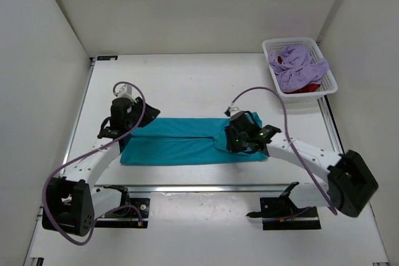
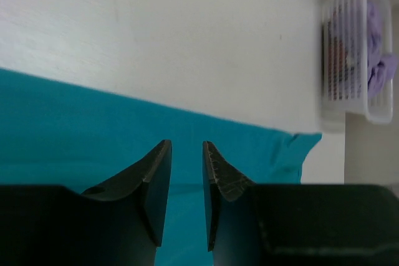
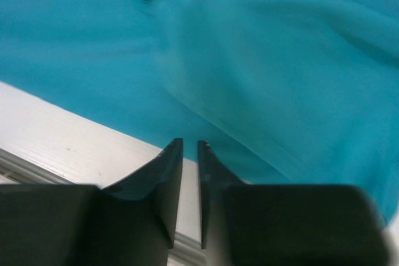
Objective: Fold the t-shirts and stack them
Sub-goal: Fold the other side of the tshirt into a rectangle
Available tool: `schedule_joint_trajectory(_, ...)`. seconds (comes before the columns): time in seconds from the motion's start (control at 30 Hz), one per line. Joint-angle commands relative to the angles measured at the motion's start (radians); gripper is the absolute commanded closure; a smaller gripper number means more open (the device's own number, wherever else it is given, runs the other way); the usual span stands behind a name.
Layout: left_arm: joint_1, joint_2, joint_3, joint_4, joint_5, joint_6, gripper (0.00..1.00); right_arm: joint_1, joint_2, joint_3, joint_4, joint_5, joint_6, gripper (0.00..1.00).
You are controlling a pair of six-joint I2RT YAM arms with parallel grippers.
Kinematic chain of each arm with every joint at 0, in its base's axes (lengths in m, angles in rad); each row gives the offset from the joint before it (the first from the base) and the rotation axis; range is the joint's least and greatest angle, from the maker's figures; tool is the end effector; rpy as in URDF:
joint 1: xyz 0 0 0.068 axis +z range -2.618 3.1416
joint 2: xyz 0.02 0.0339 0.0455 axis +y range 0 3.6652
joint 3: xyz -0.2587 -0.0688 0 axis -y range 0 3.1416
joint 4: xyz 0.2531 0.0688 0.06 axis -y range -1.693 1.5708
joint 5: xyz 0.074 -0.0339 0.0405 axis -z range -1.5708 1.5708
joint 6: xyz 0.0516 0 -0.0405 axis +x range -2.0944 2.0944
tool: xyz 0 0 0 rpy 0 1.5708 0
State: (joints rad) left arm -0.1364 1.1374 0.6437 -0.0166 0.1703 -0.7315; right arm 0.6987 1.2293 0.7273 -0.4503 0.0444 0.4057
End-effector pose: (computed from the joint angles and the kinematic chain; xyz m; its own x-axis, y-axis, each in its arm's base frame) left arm 0.2679 -0.0456 0.2202 -0.5475 -0.5893 -0.5941 -0.1145 0.7560 -0.6445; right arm 0.1982 0.1635 0.1858 -0.8190 -0.1731 -0.5470 -0.3261 0.9249 0.1956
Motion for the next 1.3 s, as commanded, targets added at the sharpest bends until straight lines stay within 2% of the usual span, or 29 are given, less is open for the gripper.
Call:
schedule_joint_trajectory(0.0, -0.077, -0.03, -0.088, 0.046, -0.037, -0.009, 0.63, 0.093, 0.111, 0.092, 0.127, 0.054, -0.007, 0.84)
schedule_joint_trajectory(0.03, -0.084, -0.033, -0.102, 0.052, -0.052, 0.0, 0.63, 0.099, 0.133, 0.116, 0.134, 0.061, -0.017, 0.77)
schedule_joint_trajectory(0.13, -0.075, -0.044, -0.147, 0.075, -0.043, -0.008, 0.63, 0.12, 0.229, 0.167, 0.15, 0.069, -0.025, 0.67)
schedule_joint_trajectory(0.27, -0.014, -0.025, -0.19, 0.116, 0.012, -0.017, 0.63, 0.133, 0.334, 0.207, 0.147, 0.101, -0.018, 0.64)
schedule_joint_trajectory(0.53, -0.037, 0.025, -0.21, 0.152, 0.017, -0.019, 0.62, 0.136, 0.426, 0.225, 0.168, 0.123, -0.004, 0.66)
schedule_joint_trajectory(0.63, -0.049, 0.024, -0.21, 0.161, 0.015, -0.022, 0.62, 0.134, 0.443, 0.23, 0.15, 0.155, 0.001, 0.75)
schedule_joint_trajectory(0.67, -0.051, 0.021, -0.217, 0.164, 0.017, -0.023, 0.62, 0.136, 0.449, 0.239, 0.145, 0.155, 0.004, 0.84)
schedule_joint_trajectory(0.7, -0.045, 0.022, -0.211, 0.162, 0.018, -0.022, 0.62, 0.134, 0.443, 0.244, 0.139, 0.16, 0.005, 0.88)
schedule_joint_trajectory(0.83, -0.049, 0.021, -0.208, 0.161, 0.024, -0.028, 0.62, 0.139, 0.421, 0.282, 0.082, 0.138, 0.008, 0.96)
schedule_joint_trajectory(1.03, -0.039, 0.021, -0.179, 0.136, 0.032, -0.019, 0.63, 0.15, 0.424, 0.371, -0.085, 0.037, 0.001, 0.97)
schedule_joint_trajectory(1.17, -0.031, 0.022, -0.161, 0.129, 0.054, -0.017, 0.62, 0.143, 0.455, 0.385, -0.094, -0.029, -0.008, 0.97)
schedule_joint_trajectory(1.27, -0.016, 0.021, -0.148, 0.121, 0.06, -0.017, 0.62, 0.137, 0.469, 0.363, -0.065, -0.101, -0.01, 0.86)
